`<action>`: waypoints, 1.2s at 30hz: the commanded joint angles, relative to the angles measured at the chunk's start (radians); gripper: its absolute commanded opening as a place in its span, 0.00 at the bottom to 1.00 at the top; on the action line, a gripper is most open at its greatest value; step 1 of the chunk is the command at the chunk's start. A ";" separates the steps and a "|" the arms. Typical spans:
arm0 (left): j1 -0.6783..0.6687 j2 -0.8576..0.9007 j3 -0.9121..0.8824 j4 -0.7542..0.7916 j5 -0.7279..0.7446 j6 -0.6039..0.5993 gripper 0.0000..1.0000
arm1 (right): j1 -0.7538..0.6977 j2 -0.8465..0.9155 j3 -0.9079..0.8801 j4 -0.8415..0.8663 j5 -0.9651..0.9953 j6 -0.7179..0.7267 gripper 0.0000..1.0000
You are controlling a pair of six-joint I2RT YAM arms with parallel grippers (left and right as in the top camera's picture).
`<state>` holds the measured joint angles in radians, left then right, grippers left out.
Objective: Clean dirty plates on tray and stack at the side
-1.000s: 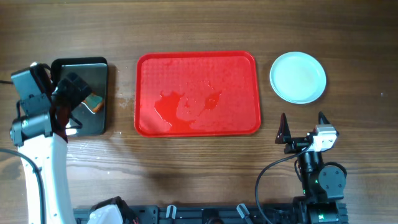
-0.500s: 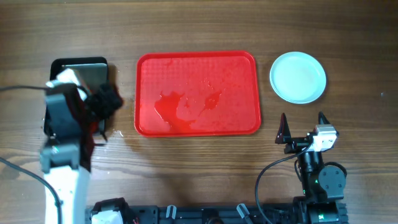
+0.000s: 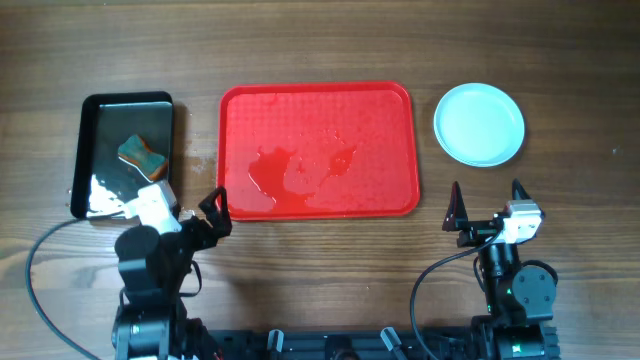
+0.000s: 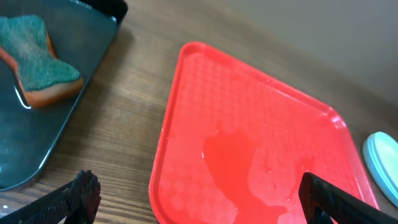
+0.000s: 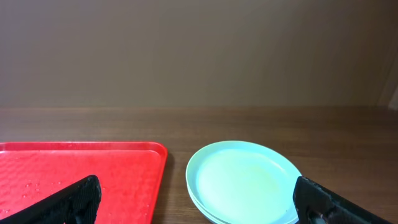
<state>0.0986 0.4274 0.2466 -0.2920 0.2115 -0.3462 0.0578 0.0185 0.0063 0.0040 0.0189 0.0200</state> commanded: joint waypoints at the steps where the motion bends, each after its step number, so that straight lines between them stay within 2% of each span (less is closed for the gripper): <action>1: -0.003 -0.090 -0.052 0.055 0.016 -0.002 1.00 | -0.005 -0.005 -0.001 0.003 -0.018 -0.017 1.00; 7: -0.059 -0.200 -0.143 0.191 0.011 -0.002 1.00 | -0.005 -0.005 -0.001 0.003 -0.018 -0.018 1.00; 15: -0.101 -0.375 -0.230 0.275 -0.031 -0.002 1.00 | -0.005 -0.005 -0.001 0.003 -0.018 -0.017 1.00; 23: -0.101 -0.425 -0.241 0.280 -0.128 0.005 1.00 | -0.005 -0.005 -0.001 0.003 -0.018 -0.017 1.00; 26: -0.101 -0.425 -0.241 0.217 -0.129 0.060 1.00 | -0.005 -0.005 -0.001 0.003 -0.018 -0.018 1.00; 31: -0.101 -0.425 -0.241 0.219 -0.132 0.163 1.00 | -0.005 -0.005 -0.001 0.003 -0.018 -0.017 1.00; 36: -0.101 -0.425 -0.241 0.216 -0.155 0.186 1.00 | -0.005 -0.005 -0.001 0.003 -0.018 -0.018 1.00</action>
<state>0.0017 0.0128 0.0124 -0.0685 0.0910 -0.2199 0.0578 0.0185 0.0063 0.0044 0.0189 0.0200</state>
